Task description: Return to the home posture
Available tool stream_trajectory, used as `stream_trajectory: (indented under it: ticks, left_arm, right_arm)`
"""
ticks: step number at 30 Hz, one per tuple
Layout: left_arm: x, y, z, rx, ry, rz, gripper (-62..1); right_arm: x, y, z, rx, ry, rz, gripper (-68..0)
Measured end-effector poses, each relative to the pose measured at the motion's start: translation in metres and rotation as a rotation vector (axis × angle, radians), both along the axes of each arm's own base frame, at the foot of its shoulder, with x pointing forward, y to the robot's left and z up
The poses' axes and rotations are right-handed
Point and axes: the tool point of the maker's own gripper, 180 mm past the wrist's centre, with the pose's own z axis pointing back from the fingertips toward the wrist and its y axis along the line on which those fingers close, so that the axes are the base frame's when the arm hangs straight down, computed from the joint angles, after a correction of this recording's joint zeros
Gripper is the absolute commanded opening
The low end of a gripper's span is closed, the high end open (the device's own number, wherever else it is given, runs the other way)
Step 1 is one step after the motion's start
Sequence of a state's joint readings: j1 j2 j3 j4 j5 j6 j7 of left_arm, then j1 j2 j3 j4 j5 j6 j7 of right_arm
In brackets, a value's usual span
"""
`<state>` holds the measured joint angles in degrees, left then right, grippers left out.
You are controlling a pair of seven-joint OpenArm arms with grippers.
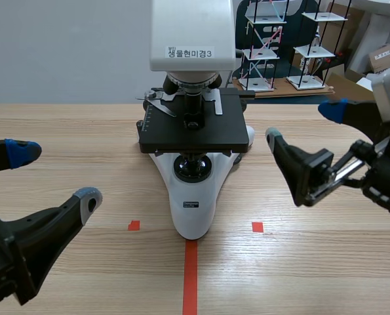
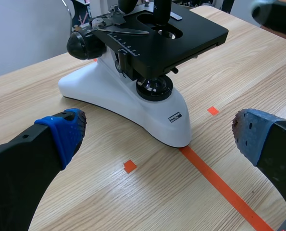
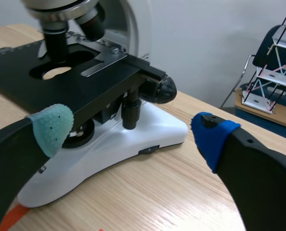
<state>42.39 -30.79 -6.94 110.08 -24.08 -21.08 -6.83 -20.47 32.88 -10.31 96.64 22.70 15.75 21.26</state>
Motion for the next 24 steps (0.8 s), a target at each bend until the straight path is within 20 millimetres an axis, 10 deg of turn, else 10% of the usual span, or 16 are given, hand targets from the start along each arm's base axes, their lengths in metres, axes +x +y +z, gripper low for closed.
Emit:
stream_trajectory:
  ticks: [13,24]
  left_arm:
    - [0.0,0.0,0.0,0.0,0.0,0.0,1.4]
    - [0.0,0.0,0.0,0.0,0.0,0.0,1.4]
  right_arm:
    - [-0.066,-0.003,-0.004,-0.061,0.057,0.001,-5.3]
    - [-0.076,-0.014,0.009,-0.046,0.027,-0.053,-5.4]
